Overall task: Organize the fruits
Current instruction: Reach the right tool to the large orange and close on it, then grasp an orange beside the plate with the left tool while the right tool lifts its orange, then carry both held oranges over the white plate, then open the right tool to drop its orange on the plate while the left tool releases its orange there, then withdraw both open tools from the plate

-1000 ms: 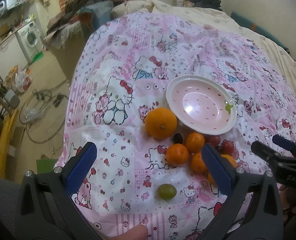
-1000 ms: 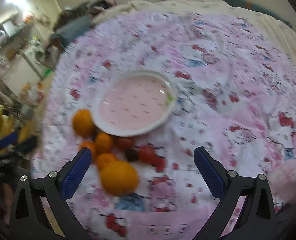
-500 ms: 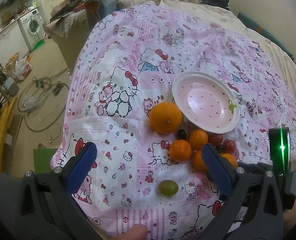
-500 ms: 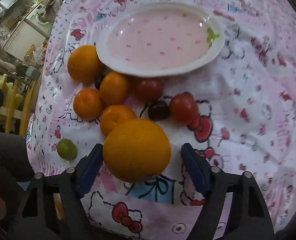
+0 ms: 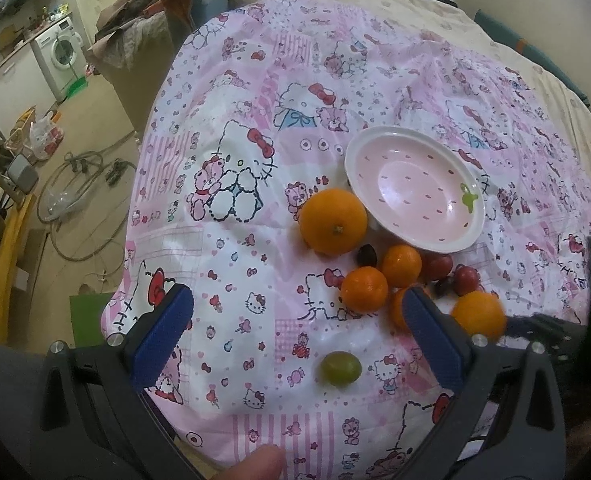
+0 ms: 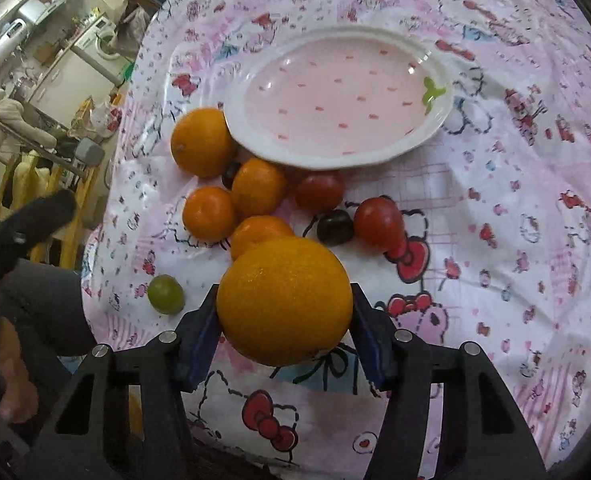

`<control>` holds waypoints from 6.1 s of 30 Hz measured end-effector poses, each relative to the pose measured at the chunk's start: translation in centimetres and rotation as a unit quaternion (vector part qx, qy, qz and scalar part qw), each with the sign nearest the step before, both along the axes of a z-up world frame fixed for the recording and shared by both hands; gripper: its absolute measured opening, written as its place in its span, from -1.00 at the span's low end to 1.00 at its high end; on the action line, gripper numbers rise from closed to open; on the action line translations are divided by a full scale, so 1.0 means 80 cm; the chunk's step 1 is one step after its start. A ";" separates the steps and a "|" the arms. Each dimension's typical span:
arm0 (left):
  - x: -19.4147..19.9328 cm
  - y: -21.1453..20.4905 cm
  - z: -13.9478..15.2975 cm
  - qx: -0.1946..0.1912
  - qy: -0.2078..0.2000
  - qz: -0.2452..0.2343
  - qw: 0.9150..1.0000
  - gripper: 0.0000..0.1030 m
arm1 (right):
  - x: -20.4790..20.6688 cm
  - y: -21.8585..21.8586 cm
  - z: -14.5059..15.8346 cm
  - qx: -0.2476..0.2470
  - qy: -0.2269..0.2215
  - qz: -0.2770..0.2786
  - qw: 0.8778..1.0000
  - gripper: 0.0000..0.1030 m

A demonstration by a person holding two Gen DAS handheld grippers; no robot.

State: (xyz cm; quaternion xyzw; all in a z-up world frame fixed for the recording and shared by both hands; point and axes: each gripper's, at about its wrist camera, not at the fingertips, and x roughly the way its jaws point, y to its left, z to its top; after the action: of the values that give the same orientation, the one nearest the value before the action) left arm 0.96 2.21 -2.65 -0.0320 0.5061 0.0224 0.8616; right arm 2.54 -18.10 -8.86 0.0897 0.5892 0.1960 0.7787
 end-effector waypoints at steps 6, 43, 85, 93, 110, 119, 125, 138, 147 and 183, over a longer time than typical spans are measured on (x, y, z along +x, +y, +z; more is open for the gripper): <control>0.010 0.005 -0.007 0.003 0.014 0.008 1.000 1.00 | 0.016 -0.027 0.035 0.003 -0.028 -0.024 0.999 0.19; 0.144 -0.036 -0.092 -0.016 0.141 -0.082 0.986 -0.05 | 0.051 -0.064 0.045 0.022 -0.045 -0.064 0.997 0.20; 0.220 -0.051 -0.034 -0.057 0.083 -0.117 0.988 -0.05 | 0.230 -0.071 0.004 0.058 0.015 -0.055 0.997 0.20; 0.223 -0.055 -0.040 -0.049 0.083 -0.117 0.988 -0.05 | 0.248 -0.055 -0.036 0.049 0.058 -0.057 0.996 0.21; 0.225 -0.052 -0.050 -0.065 0.084 -0.105 0.989 -0.04 | 0.248 -0.067 -0.042 0.050 0.068 -0.072 0.994 0.25; 0.229 -0.059 -0.058 -0.071 0.089 -0.114 0.987 -0.04 | 0.252 -0.082 -0.020 0.090 0.042 -0.089 0.991 0.61; 0.233 -0.065 -0.061 -0.075 0.091 -0.123 0.986 -0.04 | 0.256 -0.103 0.009 0.088 0.008 -0.111 0.990 0.63; 0.248 -0.107 -0.087 -0.064 0.107 -0.166 0.978 -0.03 | 0.250 -0.126 0.021 0.079 -0.010 -0.131 0.988 0.70; 0.260 -0.107 -0.086 -0.054 0.096 -0.156 0.982 0.14 | 0.244 -0.137 0.024 0.082 -0.010 -0.142 0.986 0.70; 0.156 -0.046 0.002 -0.021 0.024 -0.073 0.997 0.53 | 0.118 -0.118 0.091 0.064 -0.094 -0.116 0.987 0.70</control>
State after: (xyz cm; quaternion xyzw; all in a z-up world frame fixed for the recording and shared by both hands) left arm 13.44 -1.48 -2.48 -0.0120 0.5280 -0.0505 0.8477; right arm 11.95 -27.54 -1.60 0.1885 0.4852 0.1487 0.8408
